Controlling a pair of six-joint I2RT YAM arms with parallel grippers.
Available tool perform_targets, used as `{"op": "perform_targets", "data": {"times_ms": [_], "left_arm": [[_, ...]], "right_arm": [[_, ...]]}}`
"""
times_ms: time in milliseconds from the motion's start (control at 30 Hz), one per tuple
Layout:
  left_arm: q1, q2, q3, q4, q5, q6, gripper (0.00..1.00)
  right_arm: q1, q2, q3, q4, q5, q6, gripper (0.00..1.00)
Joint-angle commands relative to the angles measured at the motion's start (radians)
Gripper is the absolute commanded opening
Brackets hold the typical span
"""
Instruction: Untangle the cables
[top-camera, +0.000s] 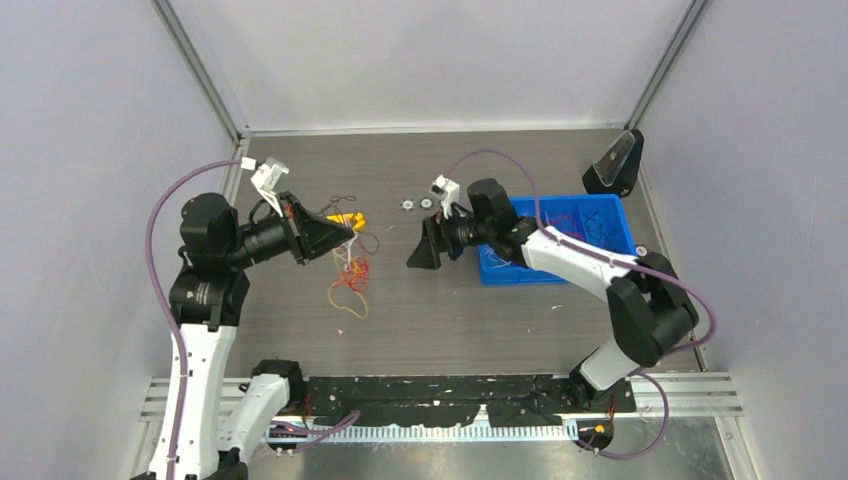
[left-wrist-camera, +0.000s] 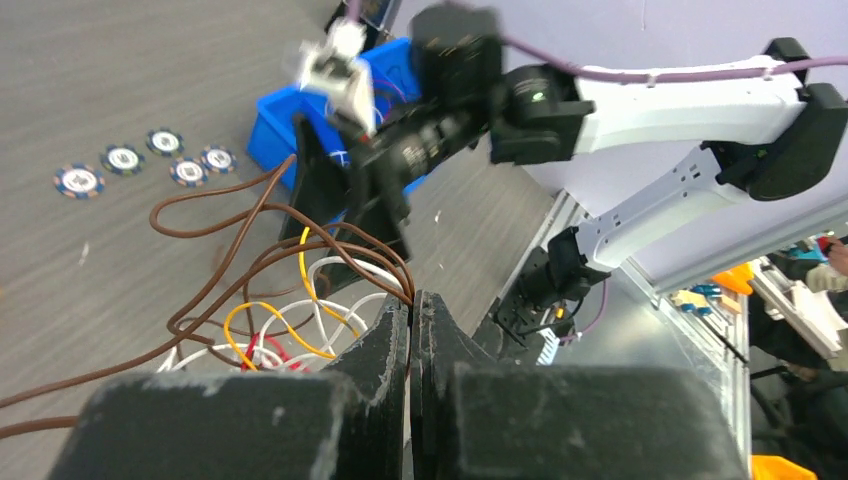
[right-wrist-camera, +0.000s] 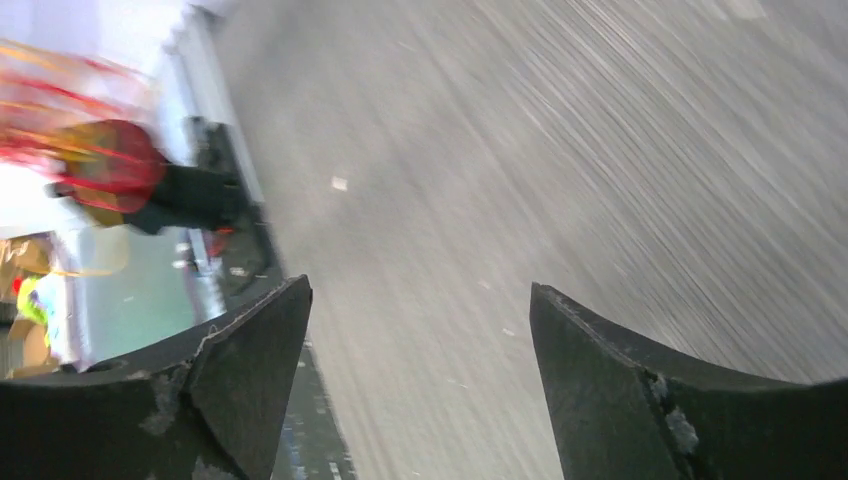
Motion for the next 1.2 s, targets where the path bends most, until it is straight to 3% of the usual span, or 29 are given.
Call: {"op": "perform_targets", "data": {"times_ms": [0, 200, 333, 367, 467, 500, 533, 600, 700, 933, 1167], "left_arm": [[0.006, -0.019, -0.03, 0.106, 0.061, -0.087, 0.0], [0.006, 0.003, -0.034, 0.24, 0.131, -0.239, 0.0], [0.006, 0.011, -0.033, 0.304, 0.147, -0.299, 0.0], [0.006, 0.012, -0.033, 0.307, 0.145, -0.303, 0.0], [0.006, 0.016, -0.023, 0.304, 0.14, -0.303, 0.0], [0.008, 0.019, -0.014, 0.297, 0.133, -0.299, 0.0], [0.012, 0.022, -0.005, 0.294, 0.131, -0.299, 0.0], [0.019, 0.026, 0.012, 0.3, 0.128, -0.302, 0.0], [0.025, 0.032, 0.031, 0.303, 0.124, -0.302, 0.0], [0.029, 0.053, 0.066, 0.312, 0.127, -0.291, 0.0], [0.038, 0.078, 0.128, 0.339, 0.122, -0.288, 0.0]], "right_arm": [[0.054, -0.102, 0.072, 0.148, -0.218, 0.139, 0.88], [0.122, -0.064, 0.008, 0.564, -0.288, 0.53, 0.97], [0.129, 0.013, 0.02, 0.777, -0.267, 0.716, 0.96], [0.13, 0.027, 0.033, 0.803, -0.259, 0.733, 0.91], [0.128, 0.091, 0.096, 0.871, -0.256, 0.792, 0.46], [0.126, 0.098, 0.104, 0.868, -0.265, 0.794, 0.38], [0.125, 0.105, 0.111, 0.848, -0.271, 0.785, 0.22], [0.111, 0.093, 0.09, 0.8, -0.276, 0.75, 0.08], [0.092, 0.07, 0.036, 0.781, -0.273, 0.732, 0.06], [0.047, -0.015, -0.01, 0.561, -0.262, 0.548, 0.06], [0.012, -0.054, 0.011, -0.03, -0.019, 0.068, 0.06]]}}
